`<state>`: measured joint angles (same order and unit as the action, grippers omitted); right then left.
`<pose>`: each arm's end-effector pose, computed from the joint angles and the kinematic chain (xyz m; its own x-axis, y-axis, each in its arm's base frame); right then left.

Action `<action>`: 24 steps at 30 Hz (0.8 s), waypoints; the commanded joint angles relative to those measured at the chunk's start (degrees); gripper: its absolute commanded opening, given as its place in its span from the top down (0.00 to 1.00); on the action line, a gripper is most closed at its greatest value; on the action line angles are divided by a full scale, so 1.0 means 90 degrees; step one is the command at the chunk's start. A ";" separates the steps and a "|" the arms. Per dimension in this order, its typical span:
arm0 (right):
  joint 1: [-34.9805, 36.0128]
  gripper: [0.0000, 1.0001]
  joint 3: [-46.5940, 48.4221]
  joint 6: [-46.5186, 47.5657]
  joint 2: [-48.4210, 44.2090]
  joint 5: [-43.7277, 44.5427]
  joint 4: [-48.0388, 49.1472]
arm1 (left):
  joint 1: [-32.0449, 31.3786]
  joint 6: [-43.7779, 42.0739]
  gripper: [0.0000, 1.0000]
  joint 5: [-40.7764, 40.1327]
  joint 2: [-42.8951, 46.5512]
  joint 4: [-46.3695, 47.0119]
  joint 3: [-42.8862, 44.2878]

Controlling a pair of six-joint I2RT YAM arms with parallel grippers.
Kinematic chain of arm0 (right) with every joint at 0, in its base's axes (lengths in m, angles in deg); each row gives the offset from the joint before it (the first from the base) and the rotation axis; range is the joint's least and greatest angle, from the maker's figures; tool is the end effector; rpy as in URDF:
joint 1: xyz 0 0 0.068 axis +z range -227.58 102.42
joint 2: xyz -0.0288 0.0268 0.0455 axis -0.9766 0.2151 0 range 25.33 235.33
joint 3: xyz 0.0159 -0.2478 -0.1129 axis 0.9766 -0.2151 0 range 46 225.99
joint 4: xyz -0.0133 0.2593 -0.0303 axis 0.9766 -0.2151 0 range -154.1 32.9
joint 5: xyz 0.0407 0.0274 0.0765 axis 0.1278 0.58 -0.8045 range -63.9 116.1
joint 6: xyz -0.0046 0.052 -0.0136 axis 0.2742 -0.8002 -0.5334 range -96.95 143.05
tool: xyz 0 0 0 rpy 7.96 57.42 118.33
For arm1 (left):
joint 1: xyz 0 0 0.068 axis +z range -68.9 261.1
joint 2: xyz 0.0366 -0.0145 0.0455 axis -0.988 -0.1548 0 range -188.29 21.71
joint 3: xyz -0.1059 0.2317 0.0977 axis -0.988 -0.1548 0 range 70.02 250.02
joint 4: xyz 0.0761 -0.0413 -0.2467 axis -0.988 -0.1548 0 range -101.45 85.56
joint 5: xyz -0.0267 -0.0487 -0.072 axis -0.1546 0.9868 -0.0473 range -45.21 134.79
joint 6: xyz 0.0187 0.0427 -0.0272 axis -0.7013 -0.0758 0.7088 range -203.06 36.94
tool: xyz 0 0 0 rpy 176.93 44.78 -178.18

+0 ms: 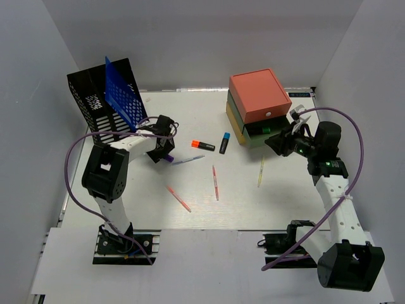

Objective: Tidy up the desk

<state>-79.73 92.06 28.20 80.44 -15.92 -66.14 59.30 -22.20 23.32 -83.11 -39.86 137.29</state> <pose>0.2166 0.0157 0.3195 -0.2544 -0.0573 -0.9654 -0.6333 0.7643 0.1215 0.3296 -0.1177 0.1645 -0.6471 -0.6166 -0.4484 -0.6557 0.7502 -0.0854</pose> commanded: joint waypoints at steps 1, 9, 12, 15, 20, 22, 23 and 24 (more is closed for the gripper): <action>-0.0054 0.67 0.0009 0.0073 -0.0030 -0.0058 0.0164 | 0.0127 0.0122 0.39 0.0071 -0.0004 0.0273 0.0085; -0.0083 0.67 0.0009 0.0073 0.0009 -0.0077 0.0155 | 0.0186 0.0015 0.39 0.0111 -0.0365 0.0167 0.0260; -0.0122 0.67 -0.0001 0.0082 0.0009 -0.0097 0.0164 | 0.0186 -0.0034 0.39 0.0043 -0.0628 -0.0164 0.0426; -0.0151 0.67 -0.0011 0.0092 -0.0010 -0.0106 0.0164 | 0.0186 -0.0073 0.42 -0.0065 -0.0853 -0.0535 0.0563; -0.0171 0.67 -0.0011 0.0073 -0.0001 -0.0185 0.0174 | 0.0186 -0.0161 0.54 0.0022 -0.0805 -0.0547 0.0349; -0.0181 0.67 -0.0011 0.0063 -0.0001 -0.0214 0.0174 | 0.0186 -0.0219 0.59 0.0110 -0.0727 -0.0537 0.0222; -0.0190 0.67 -0.0011 0.0053 -0.0010 -0.0233 0.0174 | 0.0186 -0.0248 0.60 0.0111 -0.0717 -0.0547 0.0183; -0.0200 0.67 -0.0020 0.0043 -0.0001 -0.0262 0.0174 | 0.0118 -0.0278 0.62 0.0101 -0.0659 -0.0566 0.0124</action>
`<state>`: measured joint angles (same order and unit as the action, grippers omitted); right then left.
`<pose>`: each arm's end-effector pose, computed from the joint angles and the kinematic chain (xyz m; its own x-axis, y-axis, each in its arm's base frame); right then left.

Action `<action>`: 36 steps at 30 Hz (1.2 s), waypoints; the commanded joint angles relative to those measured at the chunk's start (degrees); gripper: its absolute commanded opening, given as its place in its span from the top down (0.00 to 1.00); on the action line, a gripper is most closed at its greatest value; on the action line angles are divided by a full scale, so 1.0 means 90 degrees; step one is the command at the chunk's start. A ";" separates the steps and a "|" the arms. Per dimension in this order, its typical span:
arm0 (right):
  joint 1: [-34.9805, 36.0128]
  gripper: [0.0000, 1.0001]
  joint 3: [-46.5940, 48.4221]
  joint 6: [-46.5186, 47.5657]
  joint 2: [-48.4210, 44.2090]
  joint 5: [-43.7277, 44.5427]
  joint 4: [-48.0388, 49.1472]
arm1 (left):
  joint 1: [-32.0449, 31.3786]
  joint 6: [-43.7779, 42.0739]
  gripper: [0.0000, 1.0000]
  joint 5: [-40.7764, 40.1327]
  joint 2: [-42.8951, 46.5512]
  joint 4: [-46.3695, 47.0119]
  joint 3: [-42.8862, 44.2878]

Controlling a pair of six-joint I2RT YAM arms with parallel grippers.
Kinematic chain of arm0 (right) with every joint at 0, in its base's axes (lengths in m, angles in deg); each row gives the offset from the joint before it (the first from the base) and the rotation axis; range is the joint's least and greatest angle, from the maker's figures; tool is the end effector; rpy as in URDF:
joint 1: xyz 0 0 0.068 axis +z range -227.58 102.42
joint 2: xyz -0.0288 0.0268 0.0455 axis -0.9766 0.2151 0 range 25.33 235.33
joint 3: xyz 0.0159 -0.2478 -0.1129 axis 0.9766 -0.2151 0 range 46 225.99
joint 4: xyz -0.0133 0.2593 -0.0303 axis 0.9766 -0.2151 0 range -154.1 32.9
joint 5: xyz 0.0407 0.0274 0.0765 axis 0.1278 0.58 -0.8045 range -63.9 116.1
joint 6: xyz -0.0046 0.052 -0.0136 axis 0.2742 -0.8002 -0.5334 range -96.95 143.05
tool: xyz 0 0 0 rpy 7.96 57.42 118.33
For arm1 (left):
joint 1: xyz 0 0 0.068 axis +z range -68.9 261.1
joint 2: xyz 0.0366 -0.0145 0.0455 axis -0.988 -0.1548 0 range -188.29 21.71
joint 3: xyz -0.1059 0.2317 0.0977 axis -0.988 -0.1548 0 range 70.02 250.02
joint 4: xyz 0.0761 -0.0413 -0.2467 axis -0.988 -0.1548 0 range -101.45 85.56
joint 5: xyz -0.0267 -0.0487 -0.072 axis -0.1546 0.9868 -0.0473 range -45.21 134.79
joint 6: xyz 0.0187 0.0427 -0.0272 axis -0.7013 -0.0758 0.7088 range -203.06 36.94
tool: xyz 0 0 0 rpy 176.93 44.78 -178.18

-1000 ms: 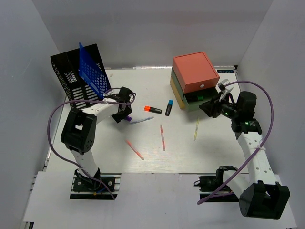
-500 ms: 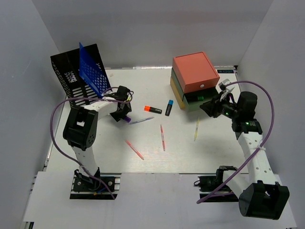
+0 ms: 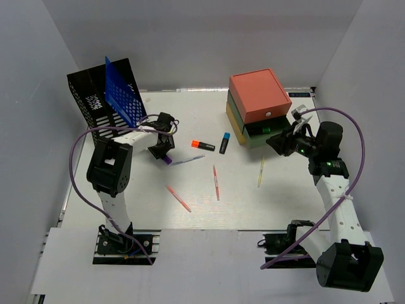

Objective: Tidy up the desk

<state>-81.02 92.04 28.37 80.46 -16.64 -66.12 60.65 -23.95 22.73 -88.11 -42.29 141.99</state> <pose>0.2167 0.0112 0.3195 -0.2533 -0.0531 -0.9659 -0.6259 0.7703 0.1217 0.3479 -0.1154 0.1552 -0.6693 -0.5993 -0.4393 -0.6577 0.7529 -0.0251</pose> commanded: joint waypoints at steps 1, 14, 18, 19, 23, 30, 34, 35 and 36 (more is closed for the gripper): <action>-0.0057 0.67 -0.0018 0.0014 -0.0013 -0.0202 0.0172 | -0.0033 -0.0142 0.67 0.0157 -0.0083 -0.0307 -0.0427; -0.0184 0.66 -0.0028 0.0053 0.0026 -0.0524 0.0162 | -0.0091 -0.1722 1.00 0.1258 0.2842 0.1068 -0.1365; -0.0272 0.66 -0.0038 0.0083 0.0026 -0.0495 0.0162 | -0.0091 -0.3009 1.00 0.2750 0.3841 0.2220 -0.1843; -0.0281 0.66 -0.0038 0.0044 0.0026 -0.0466 0.0172 | -0.0149 -0.3207 1.00 0.3141 0.3978 0.2725 -0.1931; -0.0428 0.83 -0.0057 -0.0210 0.0007 -0.0222 0.0308 | -0.0237 -0.4066 1.00 0.5953 0.4059 0.3939 -0.2030; -0.0750 1.00 -0.0106 -0.0533 -0.0120 0.0353 0.0425 | -0.0978 -0.4789 1.00 0.7168 0.2860 0.5182 -0.0771; -0.0936 1.00 -0.0145 -0.0688 -0.0198 0.0433 0.0464 | -0.1505 -0.5501 1.00 0.6935 0.2165 0.5182 0.0127; -0.0965 1.00 -0.0145 -0.0699 -0.0189 0.0433 0.0465 | -0.1604 -0.5591 1.00 0.6741 0.2018 0.5143 0.0322; -0.1023 1.00 -0.0145 -0.0708 -0.0169 0.0433 0.0455 | -0.1692 -0.5707 1.00 0.6671 0.1717 0.5085 0.0692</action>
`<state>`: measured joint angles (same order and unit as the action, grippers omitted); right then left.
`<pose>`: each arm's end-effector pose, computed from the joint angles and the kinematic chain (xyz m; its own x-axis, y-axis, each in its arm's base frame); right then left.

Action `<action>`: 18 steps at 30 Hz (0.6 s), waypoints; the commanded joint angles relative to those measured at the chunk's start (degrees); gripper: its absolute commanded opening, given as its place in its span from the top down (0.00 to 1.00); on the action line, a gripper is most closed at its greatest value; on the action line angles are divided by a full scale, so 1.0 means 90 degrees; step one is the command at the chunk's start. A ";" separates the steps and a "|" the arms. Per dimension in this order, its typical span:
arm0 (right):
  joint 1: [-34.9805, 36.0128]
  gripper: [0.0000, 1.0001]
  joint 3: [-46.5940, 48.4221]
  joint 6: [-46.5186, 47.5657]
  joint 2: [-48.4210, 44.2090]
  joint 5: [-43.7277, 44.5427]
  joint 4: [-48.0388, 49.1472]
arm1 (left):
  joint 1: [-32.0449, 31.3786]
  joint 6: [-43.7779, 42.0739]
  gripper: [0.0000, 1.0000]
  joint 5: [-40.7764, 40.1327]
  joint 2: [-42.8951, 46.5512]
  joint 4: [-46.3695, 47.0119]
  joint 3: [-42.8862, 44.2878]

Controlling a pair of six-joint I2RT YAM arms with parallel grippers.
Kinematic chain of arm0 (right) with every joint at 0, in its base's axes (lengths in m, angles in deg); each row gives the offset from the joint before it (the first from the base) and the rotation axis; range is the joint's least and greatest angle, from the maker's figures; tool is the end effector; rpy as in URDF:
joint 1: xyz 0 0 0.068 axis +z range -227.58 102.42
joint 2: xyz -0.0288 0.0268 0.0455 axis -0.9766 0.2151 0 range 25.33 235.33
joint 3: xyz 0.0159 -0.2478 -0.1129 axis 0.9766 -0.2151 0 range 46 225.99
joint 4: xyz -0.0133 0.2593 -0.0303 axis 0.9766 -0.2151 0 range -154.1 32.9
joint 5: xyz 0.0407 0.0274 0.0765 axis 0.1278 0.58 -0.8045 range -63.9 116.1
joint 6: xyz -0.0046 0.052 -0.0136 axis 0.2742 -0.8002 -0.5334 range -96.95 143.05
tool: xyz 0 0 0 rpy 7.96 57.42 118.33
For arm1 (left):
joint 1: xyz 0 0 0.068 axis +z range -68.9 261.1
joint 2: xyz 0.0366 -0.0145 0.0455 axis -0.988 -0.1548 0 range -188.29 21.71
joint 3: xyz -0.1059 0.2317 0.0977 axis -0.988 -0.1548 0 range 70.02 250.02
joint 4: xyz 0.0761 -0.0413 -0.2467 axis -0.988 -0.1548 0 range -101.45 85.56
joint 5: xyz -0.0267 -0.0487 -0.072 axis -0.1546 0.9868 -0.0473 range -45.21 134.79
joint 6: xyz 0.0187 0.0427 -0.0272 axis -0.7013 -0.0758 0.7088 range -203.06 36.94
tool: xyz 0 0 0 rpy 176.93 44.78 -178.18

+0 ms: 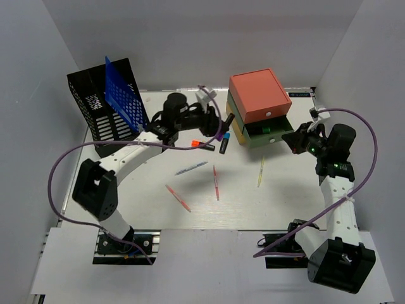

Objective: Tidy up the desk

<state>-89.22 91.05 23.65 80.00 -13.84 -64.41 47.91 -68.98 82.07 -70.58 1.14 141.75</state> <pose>0.2160 -0.0212 0.3175 -0.2805 0.0495 -0.9586 -0.4497 0.8755 0.1767 0.3061 -0.2260 0.3210 -0.4349 0.0530 -0.8989 0.8447 0.3698 -0.3869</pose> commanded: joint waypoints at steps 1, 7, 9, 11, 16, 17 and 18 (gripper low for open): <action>-0.0142 1.00 -0.0036 -0.0203 -0.0099 0.0102 0.0275 | -0.0432 -0.0928 1.00 0.0009 -0.0379 0.0268 0.0877; -0.0328 1.00 -0.0036 -0.0204 -0.0079 -0.0093 0.0236 | -0.0931 -0.1486 1.00 -0.0479 -0.1714 0.0541 0.2232; -0.0386 1.00 -0.0055 -0.0213 -0.0137 -0.0161 0.0265 | -0.1116 -0.1555 1.00 -0.0674 -0.2068 0.0619 0.2634; -0.0435 1.00 -0.0055 -0.0194 -0.0147 -0.0200 0.0275 | -0.1272 -0.1555 1.00 -0.0811 -0.2556 0.0804 0.3123; -0.0533 1.00 -0.0084 -0.0184 -0.0245 -0.0386 0.0265 | -0.1507 -0.1555 1.00 -0.1405 -0.3348 0.1089 0.4001; -0.0581 1.00 -0.0094 -0.0194 -0.0274 -0.0425 0.0275 | -0.1566 -0.1749 1.00 -0.1466 -0.3581 0.1059 0.4110; -0.0601 1.00 -0.0094 -0.0194 -0.0284 -0.0435 0.0295 | -0.1566 -0.1789 1.00 -0.1543 -0.3699 0.1040 0.4207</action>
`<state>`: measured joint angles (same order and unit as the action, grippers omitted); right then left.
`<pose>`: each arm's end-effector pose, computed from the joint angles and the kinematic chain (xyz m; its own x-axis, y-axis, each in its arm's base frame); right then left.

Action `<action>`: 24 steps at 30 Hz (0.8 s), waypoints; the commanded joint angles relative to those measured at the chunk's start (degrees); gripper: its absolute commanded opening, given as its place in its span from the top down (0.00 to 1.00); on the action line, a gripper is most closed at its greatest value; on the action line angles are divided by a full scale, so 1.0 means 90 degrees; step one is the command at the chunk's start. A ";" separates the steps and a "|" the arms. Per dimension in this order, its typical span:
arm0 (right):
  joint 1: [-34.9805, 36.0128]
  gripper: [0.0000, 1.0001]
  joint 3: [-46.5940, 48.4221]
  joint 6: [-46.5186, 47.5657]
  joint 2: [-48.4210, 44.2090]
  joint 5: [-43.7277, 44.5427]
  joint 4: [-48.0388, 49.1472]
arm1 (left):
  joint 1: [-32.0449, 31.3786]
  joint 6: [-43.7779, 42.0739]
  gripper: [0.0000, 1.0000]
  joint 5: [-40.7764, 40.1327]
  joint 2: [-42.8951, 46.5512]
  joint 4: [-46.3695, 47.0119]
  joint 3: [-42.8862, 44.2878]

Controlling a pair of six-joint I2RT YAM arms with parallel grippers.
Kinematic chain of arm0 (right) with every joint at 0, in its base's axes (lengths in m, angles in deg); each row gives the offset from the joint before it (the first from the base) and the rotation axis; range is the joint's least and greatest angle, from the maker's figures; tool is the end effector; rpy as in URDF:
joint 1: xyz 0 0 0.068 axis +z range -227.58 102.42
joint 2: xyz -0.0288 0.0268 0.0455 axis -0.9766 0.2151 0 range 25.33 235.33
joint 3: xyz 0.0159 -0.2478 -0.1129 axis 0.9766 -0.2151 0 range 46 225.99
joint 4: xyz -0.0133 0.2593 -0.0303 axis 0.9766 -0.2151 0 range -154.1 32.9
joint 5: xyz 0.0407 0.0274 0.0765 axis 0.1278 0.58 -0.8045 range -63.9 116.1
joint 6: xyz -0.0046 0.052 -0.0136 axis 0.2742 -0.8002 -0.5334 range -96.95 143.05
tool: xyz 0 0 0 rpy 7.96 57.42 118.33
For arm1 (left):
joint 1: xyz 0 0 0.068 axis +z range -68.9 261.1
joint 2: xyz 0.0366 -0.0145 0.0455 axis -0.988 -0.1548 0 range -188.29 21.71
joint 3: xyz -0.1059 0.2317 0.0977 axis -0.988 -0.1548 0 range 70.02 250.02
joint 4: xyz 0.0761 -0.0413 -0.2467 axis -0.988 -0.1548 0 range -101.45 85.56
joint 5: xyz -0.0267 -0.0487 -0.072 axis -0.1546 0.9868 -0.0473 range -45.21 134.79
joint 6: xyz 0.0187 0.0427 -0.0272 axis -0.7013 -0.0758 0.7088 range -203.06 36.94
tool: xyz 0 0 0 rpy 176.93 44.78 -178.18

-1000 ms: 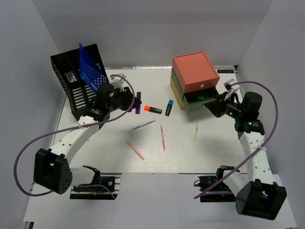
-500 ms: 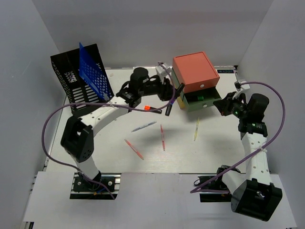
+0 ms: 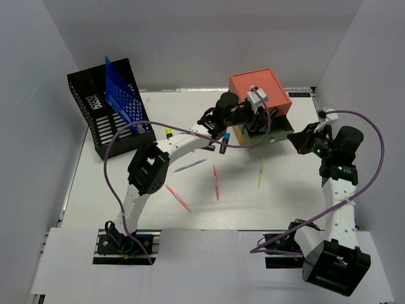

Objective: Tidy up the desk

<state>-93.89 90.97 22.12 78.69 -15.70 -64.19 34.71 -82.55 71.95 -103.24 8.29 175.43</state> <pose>0.2086 -0.0363 0.3221 -0.2627 0.0893 -0.9607 -0.4028 0.8946 0.1933 0.3519 -0.3929 0.2920 -0.0903 0.0832 -0.9924 0.9560 0.2865 -0.0630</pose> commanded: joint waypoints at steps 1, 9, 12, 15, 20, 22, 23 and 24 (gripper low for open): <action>-0.0091 1.00 -0.0085 -0.0024 -0.0148 -0.0248 0.0261 | -0.0157 -0.0349 1.00 -0.0642 -0.0140 0.0217 0.0611; -0.0199 1.00 -0.0104 -0.0004 -0.0148 -0.0424 0.0251 | -0.0216 -0.0516 0.61 -0.1230 -0.0375 -0.0028 0.0652; -0.0228 0.89 -0.0094 0.0005 -0.0080 -0.0628 0.0241 | -0.0216 -0.0497 0.49 -0.1309 -0.0268 -0.0125 0.0564; -0.0248 0.71 -0.0056 0.0074 -0.0012 -0.1106 0.0192 | -0.0275 -0.0409 0.44 -0.1192 -0.0044 0.0001 0.0350; -0.0248 0.53 -0.0026 0.0570 0.0086 -0.1828 -0.0003 | -0.0334 -0.0263 0.37 -0.1152 0.0337 0.0089 0.0329; -0.0238 0.52 0.0032 0.0737 0.0116 -0.2024 -0.0120 | -0.0334 -0.0185 0.38 -0.1181 0.0648 0.0080 0.0223; -0.0238 0.53 0.0071 0.0941 0.0125 -0.2141 -0.0236 | -0.0334 -0.0136 0.41 -0.1211 0.0824 0.0109 0.0106; -0.0199 0.54 0.0081 0.1078 0.0125 -0.2191 -0.0305 | -0.0334 0.0068 0.45 -0.1201 0.1020 0.0263 -0.0253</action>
<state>-95.88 90.18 27.13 79.76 -30.04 -64.98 32.04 -84.71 61.59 -104.52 8.00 176.69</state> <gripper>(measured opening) 0.467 0.572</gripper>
